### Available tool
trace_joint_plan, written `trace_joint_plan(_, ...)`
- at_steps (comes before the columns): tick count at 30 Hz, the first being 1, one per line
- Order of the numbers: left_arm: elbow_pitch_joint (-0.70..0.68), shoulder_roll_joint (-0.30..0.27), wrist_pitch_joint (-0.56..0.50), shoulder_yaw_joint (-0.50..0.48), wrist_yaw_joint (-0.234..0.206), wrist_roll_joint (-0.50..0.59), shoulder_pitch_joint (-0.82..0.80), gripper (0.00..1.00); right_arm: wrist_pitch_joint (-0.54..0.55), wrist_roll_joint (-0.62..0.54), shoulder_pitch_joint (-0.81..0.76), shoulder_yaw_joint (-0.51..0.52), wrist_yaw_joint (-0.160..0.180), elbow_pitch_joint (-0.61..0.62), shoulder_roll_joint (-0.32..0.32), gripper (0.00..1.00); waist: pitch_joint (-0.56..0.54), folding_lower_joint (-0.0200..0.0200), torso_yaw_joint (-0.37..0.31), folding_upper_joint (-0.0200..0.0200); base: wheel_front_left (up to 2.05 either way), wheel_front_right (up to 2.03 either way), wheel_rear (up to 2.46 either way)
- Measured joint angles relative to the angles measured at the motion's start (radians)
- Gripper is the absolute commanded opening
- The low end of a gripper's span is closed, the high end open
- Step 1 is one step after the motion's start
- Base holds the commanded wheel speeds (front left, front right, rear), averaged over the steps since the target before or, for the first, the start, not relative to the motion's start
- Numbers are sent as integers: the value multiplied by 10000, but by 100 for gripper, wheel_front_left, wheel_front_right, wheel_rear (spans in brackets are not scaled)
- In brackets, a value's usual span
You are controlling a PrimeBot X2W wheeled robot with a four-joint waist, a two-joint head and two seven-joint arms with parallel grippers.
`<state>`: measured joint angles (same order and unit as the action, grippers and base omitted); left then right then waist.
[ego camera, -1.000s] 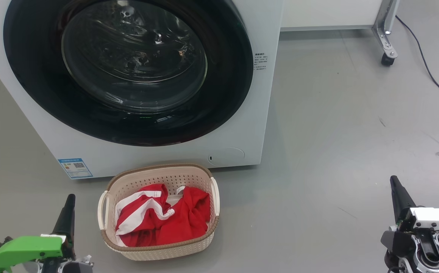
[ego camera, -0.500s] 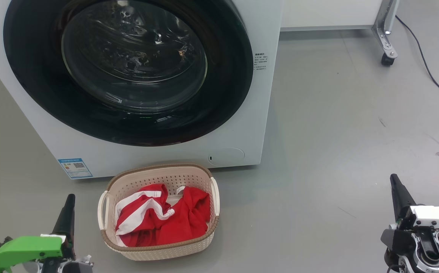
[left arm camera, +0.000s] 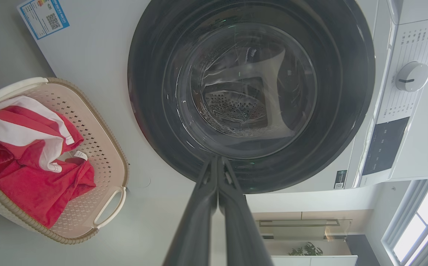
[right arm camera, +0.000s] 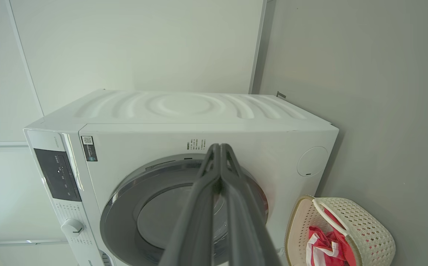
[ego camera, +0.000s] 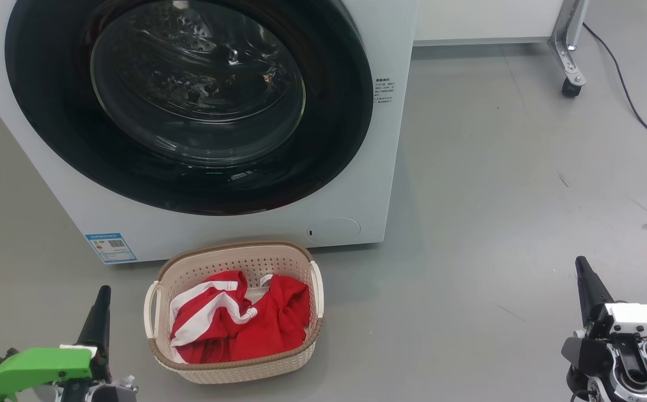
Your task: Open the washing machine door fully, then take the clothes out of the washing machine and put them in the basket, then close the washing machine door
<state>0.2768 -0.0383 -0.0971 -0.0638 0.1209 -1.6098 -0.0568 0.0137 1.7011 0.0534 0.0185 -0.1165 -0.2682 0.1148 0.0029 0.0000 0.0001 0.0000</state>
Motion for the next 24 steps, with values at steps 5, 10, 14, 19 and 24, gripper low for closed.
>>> trace_joint_plan(5, 0, 0, 0, -2, 2, 0, 0, 0, 2, 0, 1, 6, 0, -15, -2, 0, 0, 0, 0, 0, 0, 0, 0)
trace_joint_plan(10, -2, 0, 0, -2, 2, 0, 0, 0, 2, 0, 2, 13, 0, -25, -6, 0, 0, 0, 0, 0, 0, 0, 0)
trace_joint_plan(14, -2, 0, 0, -4, 2, 0, 0, 0, 42, -2, 3, 21, -2, -29, -6, 0, -1, 0, 0, 0, 0, 0, 0)
trace_joint_plan(19, -2, 0, 0, -4, 2, 0, 0, 0, 77, -2, 4, 29, -46, -35, -10, 0, -1, 0, 0, 0, 0, 0, 0)
trace_joint_plan(24, -4, 0, 0, -6, 2, 0, 0, 0, 77, -2, 5, 35, -46, -40, -12, 0, -1, 0, -1, 0, 0, 0, 0)
